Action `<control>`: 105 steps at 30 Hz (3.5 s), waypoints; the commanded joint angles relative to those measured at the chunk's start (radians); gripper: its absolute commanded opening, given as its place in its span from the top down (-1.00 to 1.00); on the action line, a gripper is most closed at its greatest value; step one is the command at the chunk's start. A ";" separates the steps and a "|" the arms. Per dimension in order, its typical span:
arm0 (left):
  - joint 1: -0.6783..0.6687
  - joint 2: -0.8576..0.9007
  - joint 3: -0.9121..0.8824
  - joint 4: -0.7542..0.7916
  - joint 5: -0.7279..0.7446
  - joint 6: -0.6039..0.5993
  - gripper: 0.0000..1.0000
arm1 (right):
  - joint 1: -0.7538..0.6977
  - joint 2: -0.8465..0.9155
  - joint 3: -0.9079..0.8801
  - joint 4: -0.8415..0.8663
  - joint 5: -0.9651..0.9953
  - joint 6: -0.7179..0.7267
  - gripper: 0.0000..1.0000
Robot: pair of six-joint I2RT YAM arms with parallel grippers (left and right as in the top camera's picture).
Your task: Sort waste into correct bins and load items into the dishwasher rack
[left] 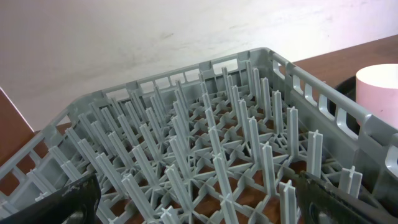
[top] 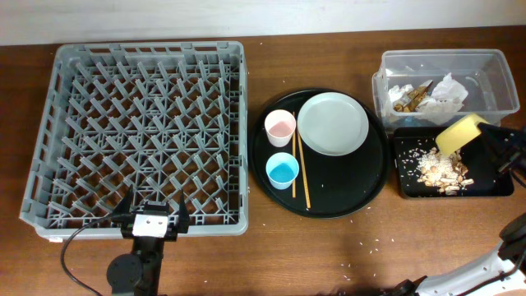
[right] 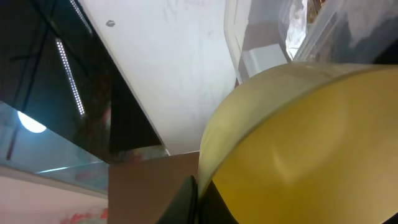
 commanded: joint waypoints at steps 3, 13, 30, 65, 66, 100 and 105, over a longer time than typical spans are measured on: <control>0.005 -0.005 -0.006 0.002 0.011 0.016 -1.00 | 0.009 -0.051 -0.001 -0.140 0.024 -0.156 0.92; 0.005 -0.005 -0.006 0.002 0.011 0.015 -1.00 | 0.446 -0.432 0.047 -0.253 0.569 -0.144 0.92; 0.005 -0.005 -0.006 0.002 0.011 0.016 -1.00 | 1.384 -0.117 0.048 -0.144 1.469 0.429 0.91; 0.005 -0.005 -0.006 0.002 0.011 0.016 -0.99 | 1.240 0.220 0.375 0.356 1.416 0.630 0.09; 0.005 -0.005 -0.006 0.002 0.011 0.016 -0.99 | 1.240 0.220 0.376 0.357 1.416 0.630 0.09; 0.005 -0.005 -0.006 0.002 0.011 0.016 -1.00 | 1.186 0.218 0.594 0.195 1.370 0.520 0.23; 0.005 -0.005 -0.006 0.002 0.011 0.016 -1.00 | 1.184 0.197 0.595 0.064 1.323 0.497 0.23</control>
